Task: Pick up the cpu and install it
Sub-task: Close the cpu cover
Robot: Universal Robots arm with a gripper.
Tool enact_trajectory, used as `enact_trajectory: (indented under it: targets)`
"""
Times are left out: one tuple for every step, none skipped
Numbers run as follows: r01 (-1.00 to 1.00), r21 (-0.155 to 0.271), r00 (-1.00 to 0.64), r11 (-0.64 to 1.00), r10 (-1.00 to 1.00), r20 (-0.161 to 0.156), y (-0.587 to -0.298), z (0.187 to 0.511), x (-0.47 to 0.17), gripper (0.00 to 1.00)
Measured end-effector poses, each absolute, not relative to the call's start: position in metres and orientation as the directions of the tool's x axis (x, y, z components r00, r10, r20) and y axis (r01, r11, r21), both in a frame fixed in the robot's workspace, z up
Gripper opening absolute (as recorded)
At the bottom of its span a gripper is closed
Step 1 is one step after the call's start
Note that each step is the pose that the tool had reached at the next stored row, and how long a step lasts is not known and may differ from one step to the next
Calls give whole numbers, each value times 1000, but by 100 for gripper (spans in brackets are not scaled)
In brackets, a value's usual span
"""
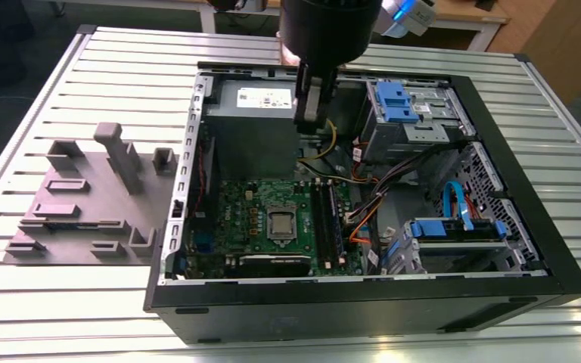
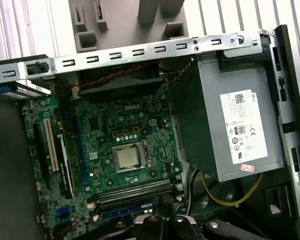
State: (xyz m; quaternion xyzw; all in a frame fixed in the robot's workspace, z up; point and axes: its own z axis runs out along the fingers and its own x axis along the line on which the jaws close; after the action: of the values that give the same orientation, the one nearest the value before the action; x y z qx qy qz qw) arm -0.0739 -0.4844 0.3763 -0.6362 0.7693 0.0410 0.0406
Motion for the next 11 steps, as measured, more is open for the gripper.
enact_trajectory:
  targets:
    - [-982,9,-188,189,-977,-104,-484,376,-74,10]
    - [-982,7,-190,190,-977,-93,-484,376,-74,10]
    - [-982,5,-191,191,-978,-81,-484,376,-74,10]
    - [-981,4,-192,192,-979,-70,-484,376,-74,10]
    - [-981,3,-192,192,-979,-63,-484,376,-73,10]
    - [-981,4,-192,192,-980,-62,-484,375,-73,10]
    - [-981,4,-192,192,-980,-60,-484,375,-73,10]
    - [-981,4,-192,192,-980,-59,-484,375,-73,10]
    - [-981,4,-192,192,-980,-59,-484,375,-73,10]
    - [-981,4,-192,192,-980,-58,-484,375,-73,10]
    - [-981,4,-192,192,-980,-57,-484,375,-73,10]
